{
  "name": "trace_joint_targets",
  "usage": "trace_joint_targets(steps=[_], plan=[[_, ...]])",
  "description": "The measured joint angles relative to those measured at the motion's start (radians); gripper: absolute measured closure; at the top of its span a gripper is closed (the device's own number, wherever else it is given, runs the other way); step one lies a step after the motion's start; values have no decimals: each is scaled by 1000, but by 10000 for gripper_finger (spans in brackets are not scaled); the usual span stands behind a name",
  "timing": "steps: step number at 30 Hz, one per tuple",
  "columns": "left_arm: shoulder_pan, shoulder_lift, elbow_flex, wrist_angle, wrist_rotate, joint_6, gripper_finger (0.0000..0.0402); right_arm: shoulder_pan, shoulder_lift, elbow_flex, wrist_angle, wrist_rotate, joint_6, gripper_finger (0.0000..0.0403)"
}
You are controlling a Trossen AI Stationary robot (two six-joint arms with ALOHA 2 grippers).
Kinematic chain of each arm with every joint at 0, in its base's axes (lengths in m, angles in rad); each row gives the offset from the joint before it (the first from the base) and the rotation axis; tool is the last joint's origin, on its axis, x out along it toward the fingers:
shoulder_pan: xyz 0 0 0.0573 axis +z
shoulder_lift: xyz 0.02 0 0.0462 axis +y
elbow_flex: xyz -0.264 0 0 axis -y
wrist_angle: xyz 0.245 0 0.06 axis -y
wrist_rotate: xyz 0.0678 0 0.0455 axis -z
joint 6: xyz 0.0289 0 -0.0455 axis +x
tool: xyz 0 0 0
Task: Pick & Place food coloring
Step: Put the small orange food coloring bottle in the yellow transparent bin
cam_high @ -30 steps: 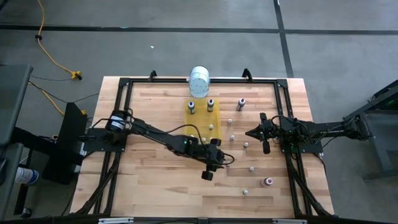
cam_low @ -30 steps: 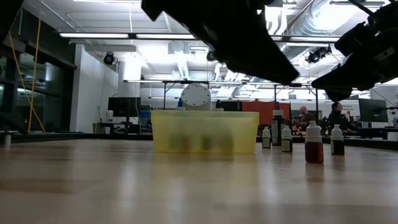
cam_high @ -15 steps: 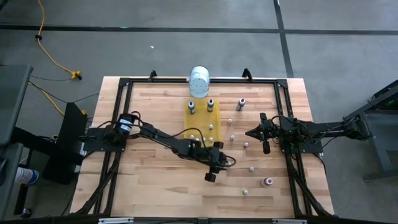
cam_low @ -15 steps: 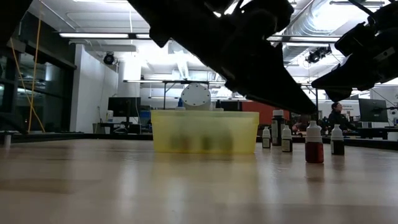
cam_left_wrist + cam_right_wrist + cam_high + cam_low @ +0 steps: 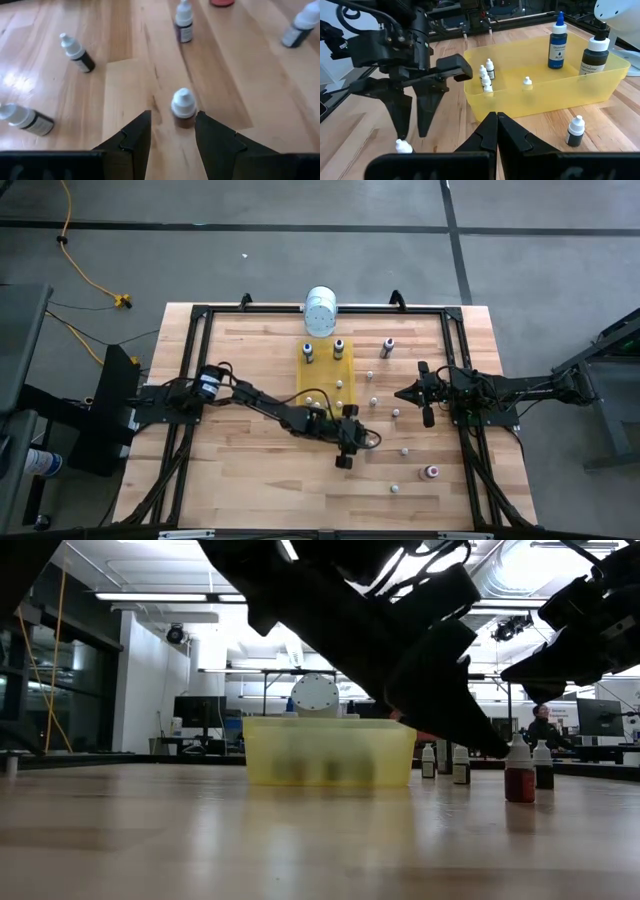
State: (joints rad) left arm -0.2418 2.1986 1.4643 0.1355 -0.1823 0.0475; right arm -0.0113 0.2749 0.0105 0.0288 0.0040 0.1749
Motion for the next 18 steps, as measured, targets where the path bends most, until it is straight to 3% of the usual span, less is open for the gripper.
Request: trace_joint_targets(steps=[6,18], plan=[[7,0,0,18,91,13,259,0,0,0,0,0,0,402],[7,0,0,42,49,34,259,0,0,0,1,0,0,402]])
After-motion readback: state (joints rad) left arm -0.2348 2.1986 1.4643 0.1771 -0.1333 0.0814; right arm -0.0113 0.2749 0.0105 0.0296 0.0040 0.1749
